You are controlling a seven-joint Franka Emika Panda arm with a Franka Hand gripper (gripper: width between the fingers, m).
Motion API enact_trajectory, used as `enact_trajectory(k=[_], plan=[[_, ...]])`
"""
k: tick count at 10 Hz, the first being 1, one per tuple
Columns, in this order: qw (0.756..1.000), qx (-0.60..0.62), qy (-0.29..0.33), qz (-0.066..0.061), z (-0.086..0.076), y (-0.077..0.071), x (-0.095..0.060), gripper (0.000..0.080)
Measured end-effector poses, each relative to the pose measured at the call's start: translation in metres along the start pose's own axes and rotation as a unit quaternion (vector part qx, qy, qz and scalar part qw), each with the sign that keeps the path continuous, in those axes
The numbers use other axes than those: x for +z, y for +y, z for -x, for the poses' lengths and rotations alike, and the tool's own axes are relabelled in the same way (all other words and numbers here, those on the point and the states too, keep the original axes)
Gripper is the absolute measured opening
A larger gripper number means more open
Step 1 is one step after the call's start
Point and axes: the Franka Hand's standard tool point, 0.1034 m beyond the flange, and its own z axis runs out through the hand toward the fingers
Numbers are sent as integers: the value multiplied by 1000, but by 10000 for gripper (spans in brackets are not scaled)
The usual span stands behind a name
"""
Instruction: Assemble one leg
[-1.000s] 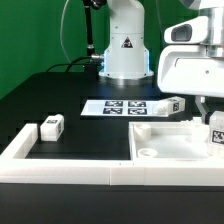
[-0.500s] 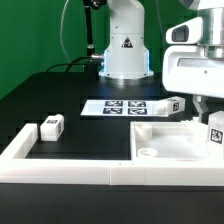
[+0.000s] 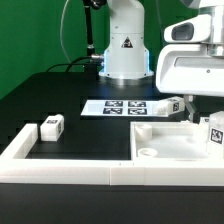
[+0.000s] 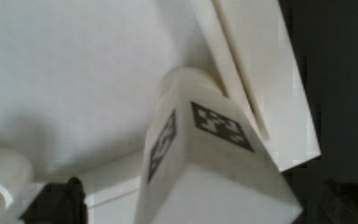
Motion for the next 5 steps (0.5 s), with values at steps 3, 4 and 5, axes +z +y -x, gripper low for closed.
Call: enact_trajectory(k=[3,4,5], plan=[[986,-169,2,13,1,0,2,648],[974,-227,2,15,1,0,1,648],[959,-284,2,17,0,0,1,648]])
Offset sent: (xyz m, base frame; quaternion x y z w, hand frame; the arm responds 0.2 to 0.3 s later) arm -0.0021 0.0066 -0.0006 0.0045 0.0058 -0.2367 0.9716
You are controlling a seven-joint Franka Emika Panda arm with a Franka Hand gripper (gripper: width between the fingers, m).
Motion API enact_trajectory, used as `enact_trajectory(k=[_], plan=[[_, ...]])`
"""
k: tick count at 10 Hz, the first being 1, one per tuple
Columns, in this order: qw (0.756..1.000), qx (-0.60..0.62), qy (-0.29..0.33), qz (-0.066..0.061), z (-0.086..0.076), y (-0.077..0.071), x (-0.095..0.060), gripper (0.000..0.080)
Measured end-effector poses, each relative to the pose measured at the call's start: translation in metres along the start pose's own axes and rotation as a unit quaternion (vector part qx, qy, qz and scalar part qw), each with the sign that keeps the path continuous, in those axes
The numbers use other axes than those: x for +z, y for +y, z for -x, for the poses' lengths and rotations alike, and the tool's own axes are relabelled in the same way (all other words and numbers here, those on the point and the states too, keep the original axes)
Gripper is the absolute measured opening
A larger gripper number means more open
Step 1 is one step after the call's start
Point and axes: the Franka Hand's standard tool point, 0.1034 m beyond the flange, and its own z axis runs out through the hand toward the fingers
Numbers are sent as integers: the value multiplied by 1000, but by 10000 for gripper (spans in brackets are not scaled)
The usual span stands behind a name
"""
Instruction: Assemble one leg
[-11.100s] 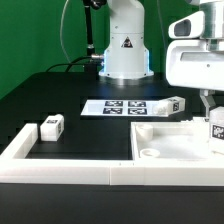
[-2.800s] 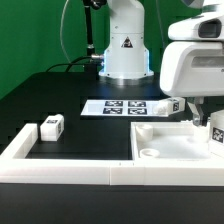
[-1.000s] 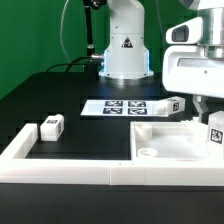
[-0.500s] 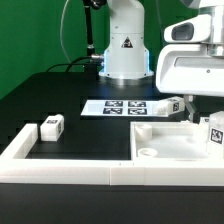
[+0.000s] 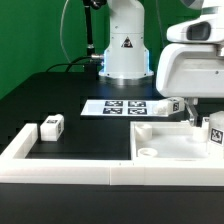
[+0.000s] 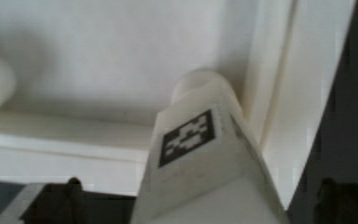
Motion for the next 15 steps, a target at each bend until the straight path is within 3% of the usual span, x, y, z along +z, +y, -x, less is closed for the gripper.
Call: enact_trajectory(k=[3,4,5,6,7,10,12,15], plan=[[993,-121,1,1,-1,1,-1,648],[992,-126,1,1,-1,1,-1,606],[992,-124,1,1,-1,2,-1,428],[993,-120,1,1,-1,2,-1,428],[994,-105,2,1,-1,1,-2,291],[999,-50,2,0,-1,1,-2,291],[997,76,0,-4,0,2,-1,290],[962,272,-2,-16,0,1,0,291]])
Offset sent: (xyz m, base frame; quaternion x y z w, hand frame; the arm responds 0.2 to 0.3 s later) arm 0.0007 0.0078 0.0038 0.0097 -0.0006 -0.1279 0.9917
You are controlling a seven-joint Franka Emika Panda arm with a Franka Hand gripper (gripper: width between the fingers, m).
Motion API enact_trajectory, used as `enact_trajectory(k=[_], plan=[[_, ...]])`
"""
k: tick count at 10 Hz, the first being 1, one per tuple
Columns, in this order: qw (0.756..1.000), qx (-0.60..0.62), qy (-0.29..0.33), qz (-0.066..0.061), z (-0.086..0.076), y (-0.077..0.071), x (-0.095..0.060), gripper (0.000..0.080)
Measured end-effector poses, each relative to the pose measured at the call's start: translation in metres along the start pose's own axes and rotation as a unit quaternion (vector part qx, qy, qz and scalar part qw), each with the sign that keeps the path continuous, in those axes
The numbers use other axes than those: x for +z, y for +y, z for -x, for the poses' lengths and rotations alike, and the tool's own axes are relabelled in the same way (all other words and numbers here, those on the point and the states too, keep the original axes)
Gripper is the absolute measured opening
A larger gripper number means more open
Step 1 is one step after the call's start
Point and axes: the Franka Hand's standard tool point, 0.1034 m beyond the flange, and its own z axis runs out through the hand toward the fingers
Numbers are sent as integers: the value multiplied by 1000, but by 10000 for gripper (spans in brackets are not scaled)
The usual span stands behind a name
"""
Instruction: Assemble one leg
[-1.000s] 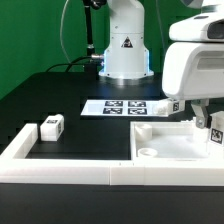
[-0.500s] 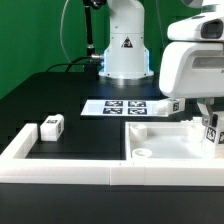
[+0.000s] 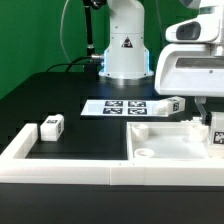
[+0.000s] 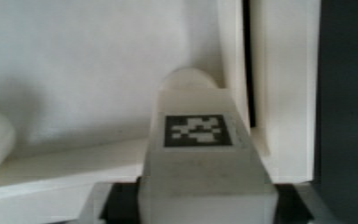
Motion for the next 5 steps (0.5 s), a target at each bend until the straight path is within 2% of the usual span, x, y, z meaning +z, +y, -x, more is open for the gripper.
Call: enact_trajectory(k=[2,5], plan=[[994,113,-5,-4,0,-1,0,291],[977,212,-8,-4,2,-3,0,291]])
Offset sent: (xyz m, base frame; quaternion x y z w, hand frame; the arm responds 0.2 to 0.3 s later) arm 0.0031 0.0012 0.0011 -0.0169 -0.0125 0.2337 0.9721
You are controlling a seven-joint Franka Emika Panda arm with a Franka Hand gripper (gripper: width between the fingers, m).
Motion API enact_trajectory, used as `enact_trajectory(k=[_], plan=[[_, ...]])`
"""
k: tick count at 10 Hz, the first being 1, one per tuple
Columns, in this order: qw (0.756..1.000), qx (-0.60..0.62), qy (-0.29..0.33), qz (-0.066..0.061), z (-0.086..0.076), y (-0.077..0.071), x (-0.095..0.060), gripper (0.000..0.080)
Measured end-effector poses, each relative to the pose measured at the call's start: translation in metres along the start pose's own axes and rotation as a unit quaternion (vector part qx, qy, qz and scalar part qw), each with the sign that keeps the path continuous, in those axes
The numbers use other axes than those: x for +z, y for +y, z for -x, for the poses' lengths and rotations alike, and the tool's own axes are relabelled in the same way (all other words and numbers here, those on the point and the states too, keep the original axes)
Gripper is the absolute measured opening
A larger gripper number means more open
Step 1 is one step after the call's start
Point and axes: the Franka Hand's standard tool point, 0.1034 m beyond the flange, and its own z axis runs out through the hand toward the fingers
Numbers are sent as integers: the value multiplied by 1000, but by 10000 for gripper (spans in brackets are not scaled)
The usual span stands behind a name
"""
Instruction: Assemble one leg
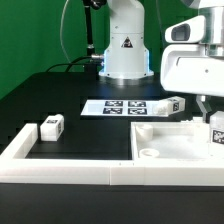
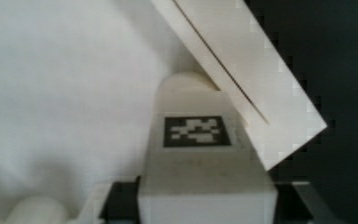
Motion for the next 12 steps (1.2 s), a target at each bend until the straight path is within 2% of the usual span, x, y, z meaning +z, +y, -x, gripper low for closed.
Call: enact_trajectory(k=[1,2,3,4,5,8,9,11,12], plan=[[1000,29,-1,-1,1,-1,0,291],[1000,12,0,-2,0,-1,0,470],[1000,-10,0,-3,1,-2,-1,588],[999,-34,2,-5,1,-4,-2,630],[998,-64,7,-9,0,-6,-3,630],[982,-190,11,-4,-1,-4,-2,649],[967,-256,16,7,3,-6,-1,649],[932,-362,18,12,3,-6,-1,649],[900,-435,19,16,2,-6,-2,649]])
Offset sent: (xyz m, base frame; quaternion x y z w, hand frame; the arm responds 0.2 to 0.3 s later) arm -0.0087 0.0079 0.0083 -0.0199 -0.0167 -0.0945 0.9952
